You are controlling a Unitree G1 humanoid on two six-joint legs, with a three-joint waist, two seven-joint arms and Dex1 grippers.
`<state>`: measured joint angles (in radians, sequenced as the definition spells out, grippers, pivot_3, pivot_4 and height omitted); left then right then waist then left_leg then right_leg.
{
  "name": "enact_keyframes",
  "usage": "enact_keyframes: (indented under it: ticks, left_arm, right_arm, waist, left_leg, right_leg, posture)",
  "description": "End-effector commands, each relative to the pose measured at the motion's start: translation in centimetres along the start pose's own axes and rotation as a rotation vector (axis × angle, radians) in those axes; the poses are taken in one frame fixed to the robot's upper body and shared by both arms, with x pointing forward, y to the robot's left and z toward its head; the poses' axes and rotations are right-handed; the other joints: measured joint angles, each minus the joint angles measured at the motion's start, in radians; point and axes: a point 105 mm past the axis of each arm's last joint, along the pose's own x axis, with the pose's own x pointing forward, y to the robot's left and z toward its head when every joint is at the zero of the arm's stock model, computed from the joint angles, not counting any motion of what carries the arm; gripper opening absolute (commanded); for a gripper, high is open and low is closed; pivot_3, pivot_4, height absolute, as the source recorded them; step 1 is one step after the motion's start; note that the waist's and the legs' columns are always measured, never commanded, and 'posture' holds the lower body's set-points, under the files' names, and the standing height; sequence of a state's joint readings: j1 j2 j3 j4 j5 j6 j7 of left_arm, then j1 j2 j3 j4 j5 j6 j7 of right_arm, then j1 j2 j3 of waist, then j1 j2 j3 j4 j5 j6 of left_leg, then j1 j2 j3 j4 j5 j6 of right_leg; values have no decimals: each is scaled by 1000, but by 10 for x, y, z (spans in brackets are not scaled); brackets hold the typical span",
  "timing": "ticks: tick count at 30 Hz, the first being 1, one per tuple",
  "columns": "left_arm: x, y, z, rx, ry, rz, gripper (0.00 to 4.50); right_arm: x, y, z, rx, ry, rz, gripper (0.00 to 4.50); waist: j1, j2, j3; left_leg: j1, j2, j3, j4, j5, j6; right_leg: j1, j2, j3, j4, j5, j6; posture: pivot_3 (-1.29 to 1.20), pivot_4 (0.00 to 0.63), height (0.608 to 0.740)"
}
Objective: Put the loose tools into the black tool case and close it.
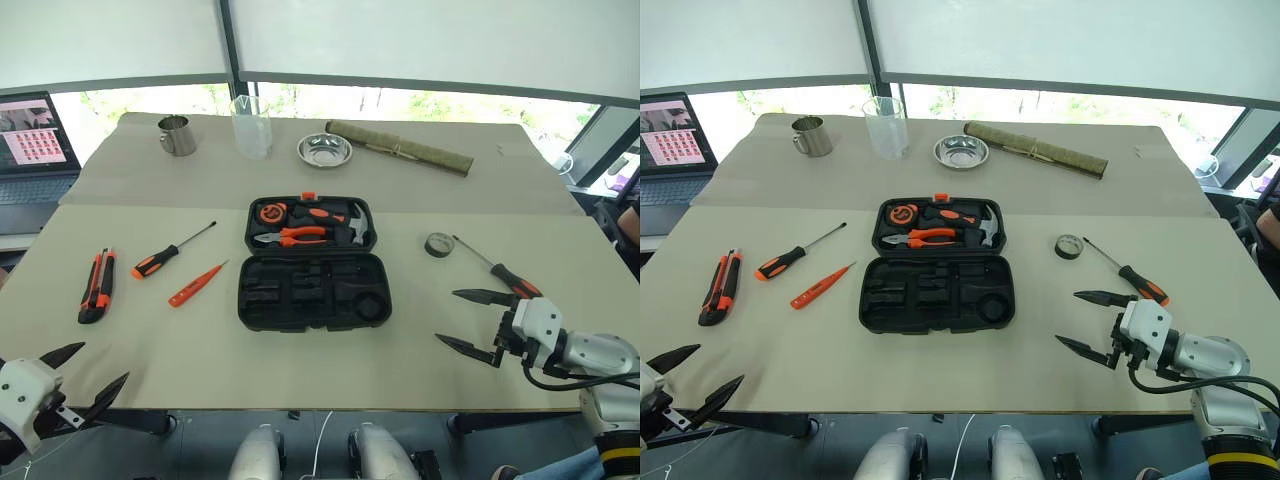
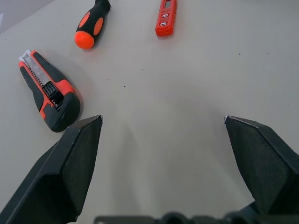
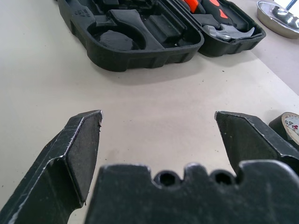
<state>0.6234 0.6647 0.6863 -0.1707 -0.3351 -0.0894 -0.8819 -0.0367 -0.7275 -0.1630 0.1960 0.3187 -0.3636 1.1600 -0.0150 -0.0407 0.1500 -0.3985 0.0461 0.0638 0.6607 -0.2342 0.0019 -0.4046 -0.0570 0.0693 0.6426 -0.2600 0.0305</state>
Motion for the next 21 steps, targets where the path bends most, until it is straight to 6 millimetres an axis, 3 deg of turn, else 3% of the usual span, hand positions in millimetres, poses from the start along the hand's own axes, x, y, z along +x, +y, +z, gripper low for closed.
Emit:
enact_keyframes:
  ticks: [1, 4, 7, 9, 11, 14, 17, 21]
  left_arm:
    - [-5, 12, 15, -56, -66, 71, 4500]
    - [-20, 33, 18, -291, -132, 238, 4500]
    - [-38, 36, -7, -435, -18, 353, 4500]
    - [-48, 33, -22, -527, 51, 385, 4500]
    - [-51, 34, -24, -602, 50, 382, 4500]
    - [-44, 44, -8, -638, 12, 349, 4500]
    - [-24, 63, 25, -589, -56, 286, 4500]
    - [36, 83, 74, -396, 42, 102, 4500]
  right_arm:
    - [15, -1, 22, -37, -108, 15, 4480]
    - [47, 4, 73, -11, -383, 30, 4480]
    - [58, -2, 110, 43, -576, -21, 4480]
    - [62, -4, 127, 45, -654, -54, 4480]
    - [64, -3, 134, 44, -682, -66, 4480]
    - [64, -4, 137, 57, -698, -100, 4480]
    - [63, -4, 135, 57, -686, -116, 4480]
    - [65, -6, 135, 54, -671, -124, 4480]
  waist:
    - [-1, 0, 0]
    - [-20, -2, 0]
    - [-28, 0, 1]
    - [-30, -1, 1]
    - [-25, -3, 0]
    - [-6, -5, -1]
    - [9, -6, -2]
    - [26, -7, -2]
  left_leg:
    - [0, 0, 0, 0, 0, 0]
    - [0, 3, -1, 0, 0, 0]
    - [1, 5, -7, 0, 0, 0]
    - [2, 3, -8, 0, 0, 0]
    - [1, 2, -8, 0, -1, -1]
    - [0, 1, -8, 0, 0, -1]
    - [1, 2, -7, 0, 0, -2]
    - [4, 2, -5, 0, 1, -4]
  right_leg:
    - [0, 0, 0, 0, 0, 0]
    - [0, 3, 0, 1, 0, -1]
    - [-1, 4, 0, 4, 0, -1]
    - [-1, 2, 0, 5, 0, -1]
    - [-1, 2, 0, 5, 0, -1]
    - [-1, 1, -3, 5, 0, -1]
    - [-1, 1, -5, 5, -1, -2]
    - [0, 1, -7, 5, -1, -4]
  posture:
    - [0, 150, 740]
    - [0, 150, 740]
    - [0, 150, 740]
    - [0, 150, 740]
    - [0, 150, 740]
    - [0, 150, 740]
    - [0, 150, 740]
    - [0, 150, 740]
